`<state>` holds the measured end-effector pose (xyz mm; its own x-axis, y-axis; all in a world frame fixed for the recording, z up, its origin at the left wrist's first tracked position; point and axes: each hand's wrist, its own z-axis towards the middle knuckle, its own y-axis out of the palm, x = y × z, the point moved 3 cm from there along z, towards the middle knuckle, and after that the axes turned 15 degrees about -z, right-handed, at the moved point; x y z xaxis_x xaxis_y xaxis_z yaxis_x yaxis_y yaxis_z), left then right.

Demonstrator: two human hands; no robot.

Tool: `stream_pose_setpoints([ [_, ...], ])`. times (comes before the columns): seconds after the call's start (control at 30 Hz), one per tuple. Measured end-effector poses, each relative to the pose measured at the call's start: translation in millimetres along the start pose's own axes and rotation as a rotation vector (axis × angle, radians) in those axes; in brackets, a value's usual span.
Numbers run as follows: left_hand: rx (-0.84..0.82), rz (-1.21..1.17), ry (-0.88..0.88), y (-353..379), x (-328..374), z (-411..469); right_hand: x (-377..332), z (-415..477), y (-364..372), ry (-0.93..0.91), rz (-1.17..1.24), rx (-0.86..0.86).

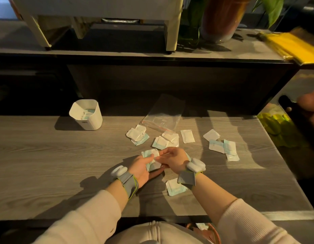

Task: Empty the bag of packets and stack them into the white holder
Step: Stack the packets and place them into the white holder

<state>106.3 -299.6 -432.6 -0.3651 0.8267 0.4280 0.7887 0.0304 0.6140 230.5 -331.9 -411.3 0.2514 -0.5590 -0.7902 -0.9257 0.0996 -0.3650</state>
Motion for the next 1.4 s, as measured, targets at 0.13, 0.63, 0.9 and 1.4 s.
stream_pose_setpoints([
  [0.13, 0.122, -0.099, 0.036, -10, 0, 7, 2, 4, -12, -0.144, -0.335, 0.082],
  [0.63, 0.064, -0.083, 0.001, -16, -9, 2, 44, -14, -30, -0.159, -1.032, -0.185],
  [0.9, 0.073, -0.163, -0.071, -7, -11, 0, 16, -18, -28, 0.003, 0.116, -0.099],
  [1.4, 0.017, -0.116, -0.018, -8, -12, 8, 17, 5, -23, -0.019, -0.396, 0.189],
])
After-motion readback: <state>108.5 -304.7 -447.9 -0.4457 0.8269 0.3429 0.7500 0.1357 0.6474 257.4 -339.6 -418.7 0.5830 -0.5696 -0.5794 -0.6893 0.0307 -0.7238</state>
